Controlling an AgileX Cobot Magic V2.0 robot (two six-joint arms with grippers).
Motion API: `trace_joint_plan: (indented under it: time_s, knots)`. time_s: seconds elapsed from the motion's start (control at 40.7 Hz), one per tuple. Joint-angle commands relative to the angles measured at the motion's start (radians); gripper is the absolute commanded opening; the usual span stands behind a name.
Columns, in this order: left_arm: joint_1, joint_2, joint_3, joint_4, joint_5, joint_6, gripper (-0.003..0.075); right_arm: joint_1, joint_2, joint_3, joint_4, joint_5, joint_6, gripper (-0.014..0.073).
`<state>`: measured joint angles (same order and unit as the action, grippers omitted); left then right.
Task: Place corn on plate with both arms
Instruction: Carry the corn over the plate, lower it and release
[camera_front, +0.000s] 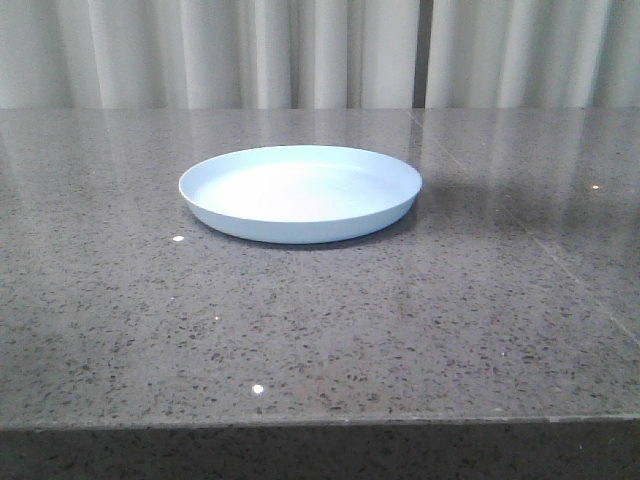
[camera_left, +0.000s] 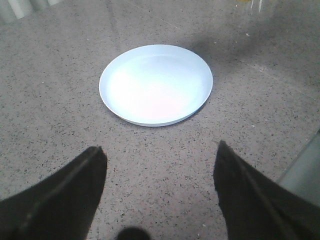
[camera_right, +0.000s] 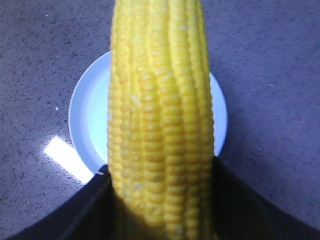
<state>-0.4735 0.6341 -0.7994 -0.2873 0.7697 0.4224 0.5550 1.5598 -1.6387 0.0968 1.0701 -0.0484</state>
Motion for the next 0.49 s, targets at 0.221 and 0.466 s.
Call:
trace_joint_plan:
  time_s: [0.221,0.466]
  knots:
    - [-0.009,0.002,-0.024,-0.022,-0.072,-0.010,0.0458,0.038,0.157,-0.032,0.004,-0.154,-0.010,0.0246]
    - [-0.009,0.002,-0.024,-0.022,-0.072,-0.010,0.0458,0.038,0.255,-0.032,0.002,-0.181,-0.010,0.0331]
